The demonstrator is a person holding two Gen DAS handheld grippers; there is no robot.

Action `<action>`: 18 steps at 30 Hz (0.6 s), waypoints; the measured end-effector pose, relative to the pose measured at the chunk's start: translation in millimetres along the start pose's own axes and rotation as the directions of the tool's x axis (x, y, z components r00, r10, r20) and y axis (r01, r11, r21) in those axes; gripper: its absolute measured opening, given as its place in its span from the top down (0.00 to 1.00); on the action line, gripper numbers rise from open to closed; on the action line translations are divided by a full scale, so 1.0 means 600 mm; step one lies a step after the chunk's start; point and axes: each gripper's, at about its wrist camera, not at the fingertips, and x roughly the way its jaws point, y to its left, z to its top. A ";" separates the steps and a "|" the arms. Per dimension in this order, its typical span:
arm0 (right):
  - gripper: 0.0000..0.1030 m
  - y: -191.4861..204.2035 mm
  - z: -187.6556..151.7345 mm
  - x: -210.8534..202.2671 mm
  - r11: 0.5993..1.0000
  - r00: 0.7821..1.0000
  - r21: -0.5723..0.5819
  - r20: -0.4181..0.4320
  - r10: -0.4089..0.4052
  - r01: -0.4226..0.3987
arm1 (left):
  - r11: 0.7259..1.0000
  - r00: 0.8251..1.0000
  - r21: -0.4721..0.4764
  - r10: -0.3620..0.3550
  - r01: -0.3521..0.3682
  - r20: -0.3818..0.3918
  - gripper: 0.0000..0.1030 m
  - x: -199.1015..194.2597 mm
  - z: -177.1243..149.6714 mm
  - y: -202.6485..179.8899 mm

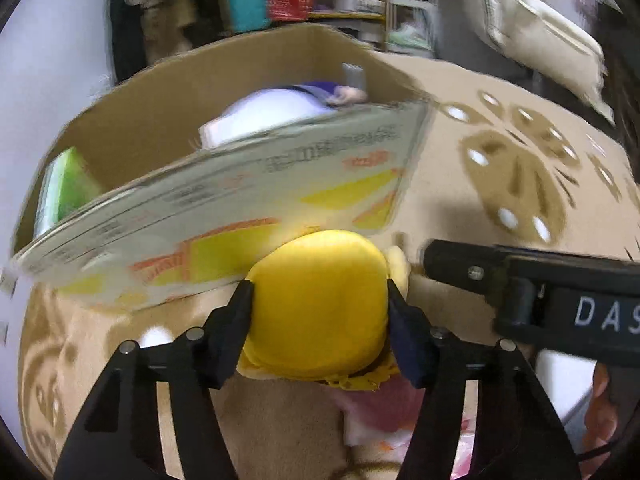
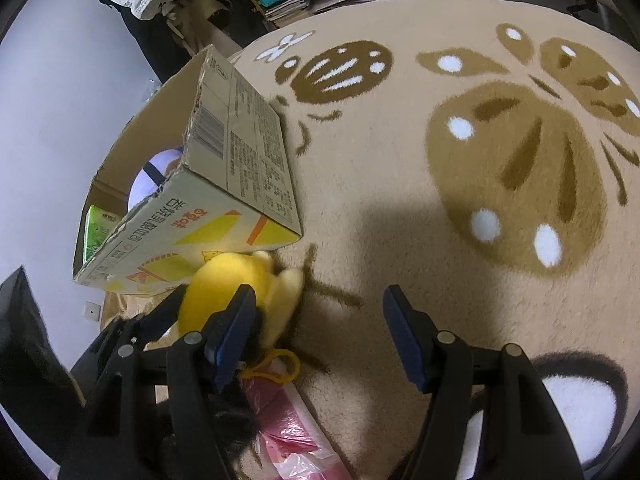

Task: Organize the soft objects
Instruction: 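Grasp the yellow duck plush with the left tool while the right tool grasps the pink wrapped package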

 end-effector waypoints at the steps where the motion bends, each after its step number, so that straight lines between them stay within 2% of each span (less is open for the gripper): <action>1: 0.32 0.003 0.000 0.002 1.000 1.000 -0.010 0.000 -0.008 0.008 | 0.999 1.000 -0.030 0.011 -0.011 -0.002 0.43 -0.004 -0.002 0.012; 6: 0.32 0.018 -0.007 0.013 0.999 1.000 -0.046 -0.027 -0.011 0.010 | 0.989 0.999 -0.143 0.048 -0.047 0.003 0.44 -0.034 -0.008 0.063; 9: 0.32 0.028 -0.013 0.019 0.997 0.999 -0.074 -0.051 -0.015 0.011 | 0.984 0.996 -0.156 0.090 -0.087 0.009 0.44 -0.049 -0.013 0.076; 18: 0.32 0.058 -0.037 0.035 0.986 0.993 -0.164 -0.118 0.003 -0.022 | 0.969 0.990 -0.212 0.137 -0.129 0.025 0.44 -0.093 -0.027 0.115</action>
